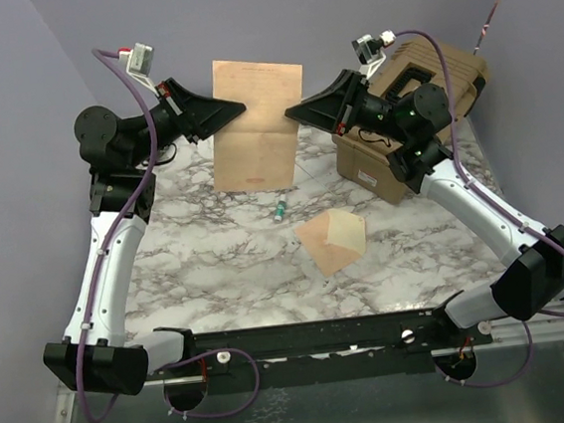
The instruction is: Place the letter into the envelope and seal it
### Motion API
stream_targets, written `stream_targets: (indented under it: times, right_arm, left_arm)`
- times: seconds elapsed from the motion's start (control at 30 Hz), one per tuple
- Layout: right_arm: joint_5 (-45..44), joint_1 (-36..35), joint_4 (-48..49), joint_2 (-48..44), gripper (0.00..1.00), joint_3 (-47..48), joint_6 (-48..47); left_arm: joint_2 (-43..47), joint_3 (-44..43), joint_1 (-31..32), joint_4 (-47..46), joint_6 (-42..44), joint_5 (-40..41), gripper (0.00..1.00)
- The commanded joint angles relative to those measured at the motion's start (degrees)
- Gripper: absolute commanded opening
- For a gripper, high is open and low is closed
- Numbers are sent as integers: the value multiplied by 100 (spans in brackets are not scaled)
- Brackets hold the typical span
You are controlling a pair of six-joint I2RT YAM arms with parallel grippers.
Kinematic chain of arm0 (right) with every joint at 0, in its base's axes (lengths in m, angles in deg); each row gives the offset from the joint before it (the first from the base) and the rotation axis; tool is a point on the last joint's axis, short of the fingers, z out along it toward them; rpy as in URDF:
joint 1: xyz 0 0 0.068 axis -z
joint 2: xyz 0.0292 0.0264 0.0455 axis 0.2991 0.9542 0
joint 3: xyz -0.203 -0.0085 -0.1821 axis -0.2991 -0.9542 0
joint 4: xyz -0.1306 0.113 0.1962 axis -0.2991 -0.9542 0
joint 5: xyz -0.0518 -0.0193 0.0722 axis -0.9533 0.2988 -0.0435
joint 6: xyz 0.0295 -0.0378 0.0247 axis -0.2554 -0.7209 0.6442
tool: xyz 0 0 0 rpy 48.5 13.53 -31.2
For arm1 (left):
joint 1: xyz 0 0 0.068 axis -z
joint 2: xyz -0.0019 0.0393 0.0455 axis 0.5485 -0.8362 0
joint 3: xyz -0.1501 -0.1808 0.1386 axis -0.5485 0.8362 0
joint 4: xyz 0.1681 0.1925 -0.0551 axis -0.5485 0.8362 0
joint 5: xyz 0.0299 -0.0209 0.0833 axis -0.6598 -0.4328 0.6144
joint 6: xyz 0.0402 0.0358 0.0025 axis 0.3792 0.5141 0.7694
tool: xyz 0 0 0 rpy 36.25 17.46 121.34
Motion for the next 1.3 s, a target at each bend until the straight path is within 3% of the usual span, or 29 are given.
stream_targets:
  times: [0.0, 0.03, 0.07, 0.2, 0.27, 0.33, 0.47, 0.7, 0.9, 0.93, 1.0, 1.07, 1.23, 1.27]
  right_arm:
    - [61, -20, 189, -145, 12, 138, -134]
    - [22, -16, 138, -166, 3, 147, -187]
    - [-20, -20, 90, -192, 0, 155, -245]
    - [-539, -12, -409, -410, 0, 169, -708]
    - [-942, -10, -747, -616, 0, 178, -1014]
    - [-1237, -16, -897, -769, 0, 155, -1247]
    - [-1454, -12, -1036, -916, 0, 195, -1496]
    - [-1323, -6, -961, -910, 0, 172, -1339]
    - [-1153, -8, -773, -847, 0, 110, -1097]
    - [-1148, -7, -742, -846, 0, 101, -1076]
    - [-1111, -6, -716, -837, 0, 107, -1048]
    - [-1037, -11, -700, -837, 0, 103, -1039]
    - [-546, -11, -880, -844, 2, 148, -1348]
    - [-313, -11, -966, -822, 9, 242, -1506]
  left_arm:
    - [76, 115, 0, -488, -292, -173, 0]
    - [73, 116, 5, -491, -294, -168, 0]
    - [72, 109, 2, -504, -291, -166, 0]
    - [92, 227, 2, -505, -241, -161, 53]
    - [113, 398, 0, -508, -171, -164, 62]
    - [124, 589, 1, -502, -186, -179, 64]
    - [171, 944, 3, -531, -249, -177, 61]
    - [254, 1266, 10, -1083, -754, -95, 47]
    - [264, 1399, 56, -1698, -1247, -139, 46]
    - [274, 1427, 68, -1730, -1268, -149, 43]
    - [282, 1487, 78, -1820, -1354, -142, 18]
    - [275, 1496, 80, -1854, -1429, -111, 0]
    - [331, 1479, 89, -1908, -1441, 136, 0]
    - [327, 1477, 81, -1907, -1456, 210, 0]
